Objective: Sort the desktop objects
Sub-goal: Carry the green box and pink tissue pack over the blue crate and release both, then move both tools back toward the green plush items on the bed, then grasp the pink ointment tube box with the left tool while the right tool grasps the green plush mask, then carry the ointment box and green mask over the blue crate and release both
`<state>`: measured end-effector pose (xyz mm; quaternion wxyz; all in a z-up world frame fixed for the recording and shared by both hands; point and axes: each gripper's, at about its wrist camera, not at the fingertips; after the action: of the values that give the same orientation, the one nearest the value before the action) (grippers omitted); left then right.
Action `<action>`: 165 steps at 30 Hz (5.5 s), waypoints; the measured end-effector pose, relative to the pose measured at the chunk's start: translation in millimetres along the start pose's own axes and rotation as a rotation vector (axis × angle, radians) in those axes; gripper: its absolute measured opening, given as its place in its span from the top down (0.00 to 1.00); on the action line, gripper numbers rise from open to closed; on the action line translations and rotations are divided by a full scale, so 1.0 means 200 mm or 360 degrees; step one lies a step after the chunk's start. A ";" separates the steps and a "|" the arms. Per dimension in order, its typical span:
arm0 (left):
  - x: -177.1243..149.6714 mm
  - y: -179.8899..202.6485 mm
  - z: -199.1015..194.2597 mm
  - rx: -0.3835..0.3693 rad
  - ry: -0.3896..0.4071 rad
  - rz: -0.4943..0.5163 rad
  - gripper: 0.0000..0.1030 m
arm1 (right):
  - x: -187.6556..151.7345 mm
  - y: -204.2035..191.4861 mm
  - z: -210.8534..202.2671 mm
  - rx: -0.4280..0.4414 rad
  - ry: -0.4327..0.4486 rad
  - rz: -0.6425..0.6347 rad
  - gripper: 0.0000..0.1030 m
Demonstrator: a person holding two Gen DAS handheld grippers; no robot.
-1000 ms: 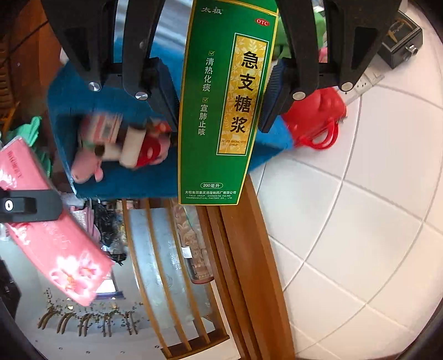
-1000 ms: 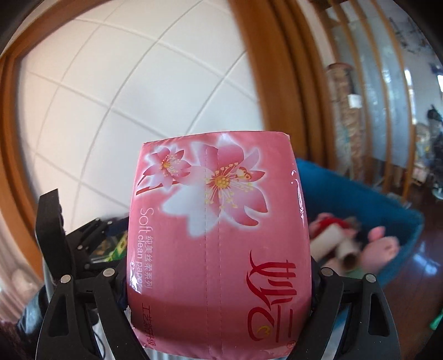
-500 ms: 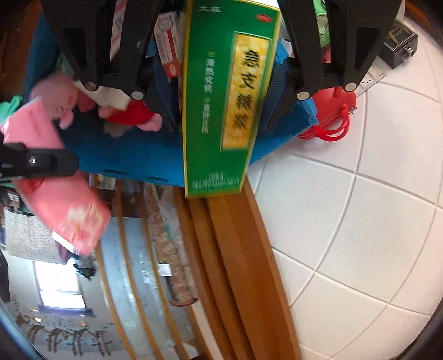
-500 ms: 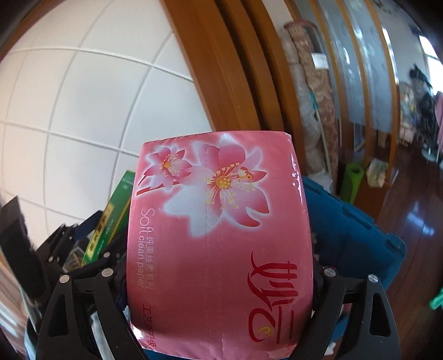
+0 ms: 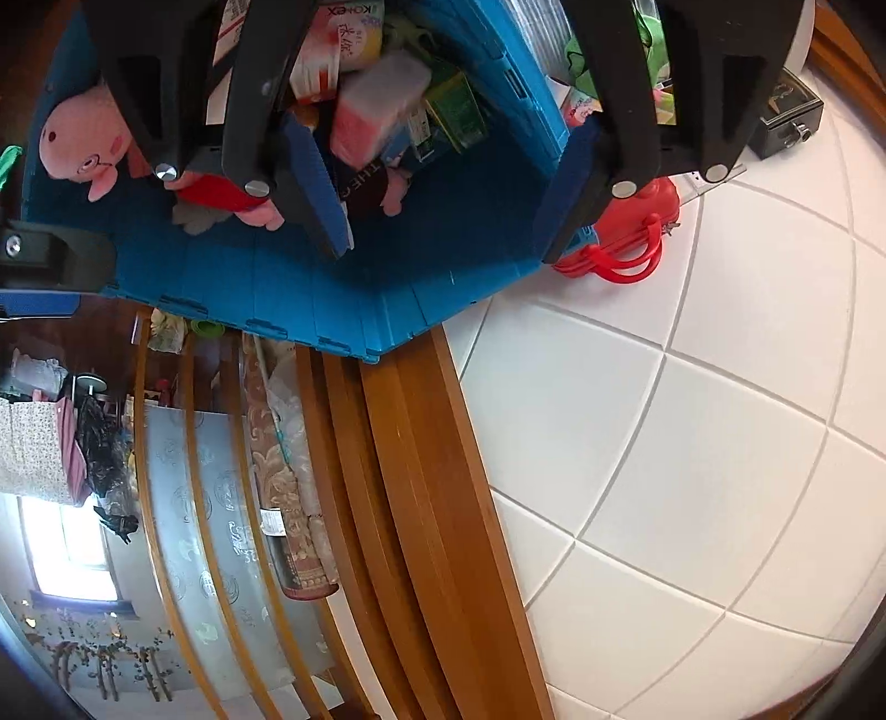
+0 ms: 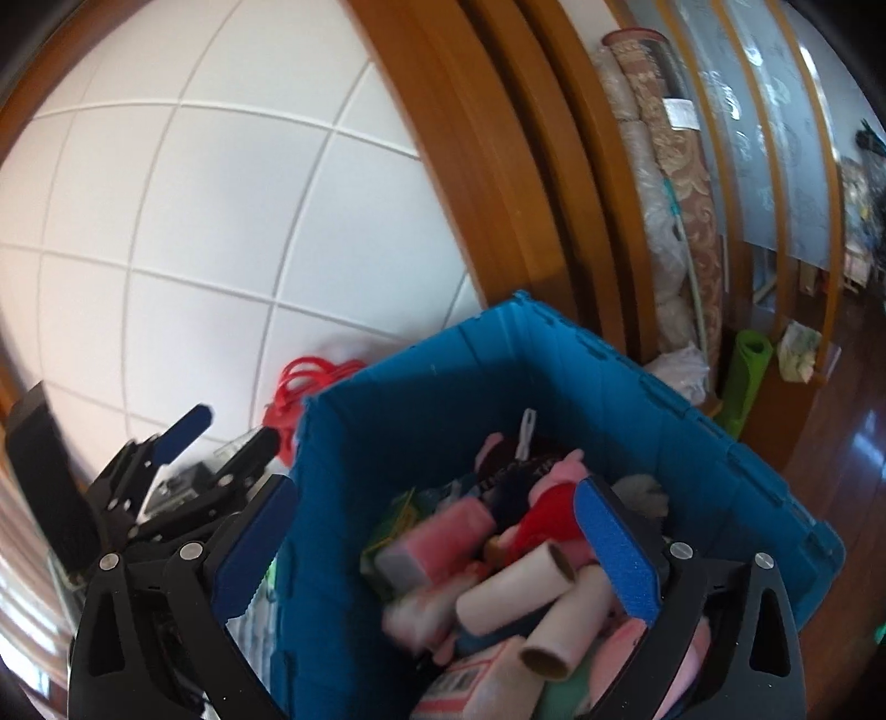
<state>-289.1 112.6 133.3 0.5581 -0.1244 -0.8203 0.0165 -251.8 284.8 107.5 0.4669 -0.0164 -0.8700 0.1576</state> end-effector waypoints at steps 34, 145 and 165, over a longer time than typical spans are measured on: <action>-0.63 -0.74 -0.51 0.0375 0.0019 -0.0123 0.27 | -0.54 -0.69 -0.03 -0.0014 -0.0032 -0.0233 0.01; -1.93 -2.24 0.44 0.0257 -0.0737 -0.0299 0.73 | -1.00 -1.74 1.86 0.0430 -0.0457 -0.0800 0.88; -0.73 -1.27 -0.20 0.0046 -0.0018 -0.0043 0.73 | -0.53 -1.31 0.07 0.0101 0.0321 -0.0600 0.88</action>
<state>-249.9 -169.6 57.8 0.5553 -0.1051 -0.8247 0.0215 -172.4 13.3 89.9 0.5732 0.1454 -0.8011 0.0923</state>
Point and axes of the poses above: each gripper's, at about its wrist camera, not at the fingertips, and z roughly the way its jaws point, y to its right, x to its top, and after that the axes turned 5 degrees about -z, right-handed
